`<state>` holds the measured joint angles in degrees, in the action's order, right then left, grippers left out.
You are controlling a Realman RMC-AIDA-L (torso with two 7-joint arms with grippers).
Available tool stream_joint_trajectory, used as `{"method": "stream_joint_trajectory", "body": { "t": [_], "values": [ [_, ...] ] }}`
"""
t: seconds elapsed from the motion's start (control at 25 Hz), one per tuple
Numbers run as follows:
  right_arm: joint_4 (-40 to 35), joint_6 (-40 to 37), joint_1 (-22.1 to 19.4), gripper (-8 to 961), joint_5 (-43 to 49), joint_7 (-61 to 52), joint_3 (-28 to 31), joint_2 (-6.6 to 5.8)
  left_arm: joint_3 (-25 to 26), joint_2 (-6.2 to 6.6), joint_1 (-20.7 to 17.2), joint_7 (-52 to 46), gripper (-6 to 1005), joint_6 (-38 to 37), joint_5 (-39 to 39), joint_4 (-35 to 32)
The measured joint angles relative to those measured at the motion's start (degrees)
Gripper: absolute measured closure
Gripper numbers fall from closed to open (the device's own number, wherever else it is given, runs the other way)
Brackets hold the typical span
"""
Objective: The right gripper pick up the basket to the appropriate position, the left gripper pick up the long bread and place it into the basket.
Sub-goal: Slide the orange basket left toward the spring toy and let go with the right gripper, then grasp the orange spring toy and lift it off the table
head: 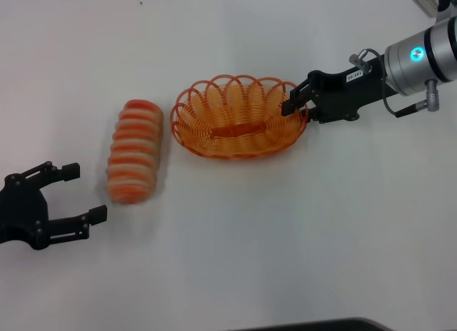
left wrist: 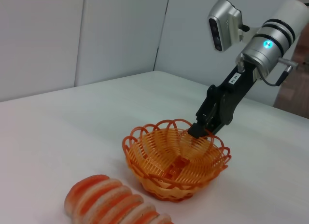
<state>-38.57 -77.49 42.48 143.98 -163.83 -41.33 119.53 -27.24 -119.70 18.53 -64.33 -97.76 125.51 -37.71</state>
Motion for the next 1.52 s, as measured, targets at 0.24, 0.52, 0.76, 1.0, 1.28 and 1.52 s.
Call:
{"method": "stream_joint_trajectory", "body": {
  "t": [0.24,0.52,0.76,1.0,1.28,1.52],
  "values": [
    [-3.4,-2.5,-3.2,634,-6.9,4.4,0.5,0.00,0.5,-0.04,0.0,-0.4,66,-0.1,-0.1,0.0],
    [-12.5,-8.3,-12.3,326,-22.3,12.9,0.8,-1.16,3.2,-0.08,0.6,-1.1,67,-0.7,-0.2,0.6],
    [-12.8,-14.8,-14.7,198,-29.0,30.3,1.7,-3.49,3.6,-0.38,0.8,-1.0,66,-1.1,-0.6,1.7],
    [-12.3,-18.8,-15.9,198,-26.5,56.1,0.1,-1.61,4.4,-0.43,0.9,-0.8,66,-2.5,-1.8,3.6],
    [-10.1,-19.7,-20.7,199,-25.9,81.9,1.5,0.16,5.3,-0.32,0.5,-1.1,67,-2.0,-2.8,6.5],
    [-7.0,-18.0,-24.1,197,-26.2,97.6,6.0,0.26,4.4,-0.20,0.3,-0.9,67,-1.4,-2.4,7.7]
  ]
}}
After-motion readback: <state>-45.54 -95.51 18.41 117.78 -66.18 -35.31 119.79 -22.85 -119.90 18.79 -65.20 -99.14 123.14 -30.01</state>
